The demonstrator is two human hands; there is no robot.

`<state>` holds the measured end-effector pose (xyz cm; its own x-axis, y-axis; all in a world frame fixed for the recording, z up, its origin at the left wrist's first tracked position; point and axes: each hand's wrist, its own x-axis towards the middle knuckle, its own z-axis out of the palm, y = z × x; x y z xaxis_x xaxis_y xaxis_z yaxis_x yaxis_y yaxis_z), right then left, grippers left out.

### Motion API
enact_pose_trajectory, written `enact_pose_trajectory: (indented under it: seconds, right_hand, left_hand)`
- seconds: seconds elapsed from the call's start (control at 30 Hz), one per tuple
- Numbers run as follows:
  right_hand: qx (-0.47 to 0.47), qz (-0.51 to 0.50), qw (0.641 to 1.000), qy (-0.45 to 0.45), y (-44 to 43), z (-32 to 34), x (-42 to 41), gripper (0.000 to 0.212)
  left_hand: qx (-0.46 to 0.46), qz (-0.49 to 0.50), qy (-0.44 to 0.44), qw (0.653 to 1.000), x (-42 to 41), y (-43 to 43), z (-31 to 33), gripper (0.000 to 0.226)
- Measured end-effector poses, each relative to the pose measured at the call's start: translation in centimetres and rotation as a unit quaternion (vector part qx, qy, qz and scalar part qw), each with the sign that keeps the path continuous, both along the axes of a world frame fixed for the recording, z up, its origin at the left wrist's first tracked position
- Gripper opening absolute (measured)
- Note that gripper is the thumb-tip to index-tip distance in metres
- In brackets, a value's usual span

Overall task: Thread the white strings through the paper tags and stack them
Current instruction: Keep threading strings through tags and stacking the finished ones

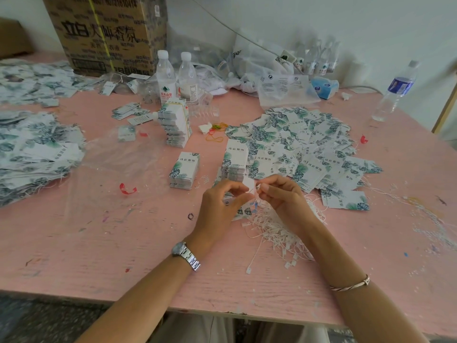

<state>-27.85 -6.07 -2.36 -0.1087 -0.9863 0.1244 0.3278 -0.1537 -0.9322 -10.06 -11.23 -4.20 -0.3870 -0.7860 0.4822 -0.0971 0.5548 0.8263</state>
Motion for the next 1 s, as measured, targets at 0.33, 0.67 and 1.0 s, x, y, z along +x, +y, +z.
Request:
enact_pose_trajectory:
  seconds: [0.33,0.67,1.0]
  right_hand:
    - [0.007,-0.01,0.993,-0.115,0.1,1.1,-0.5,0.024]
    - [-0.013,-0.044,0.984,-0.174,0.2,1.4,-1.0,0.016]
    - [-0.006,-0.167,0.972,-0.167,-0.3,0.4,-2.4,0.01]
  left_hand:
    - [-0.076,0.044,-0.146,0.985,0.9,-1.1,-0.5,0.025]
    - [0.079,-0.051,-0.096,0.991,0.8,-1.2,-0.7,0.025]
    - [0.267,-0.12,0.08,0.953,0.8,-1.1,0.6,0.012]
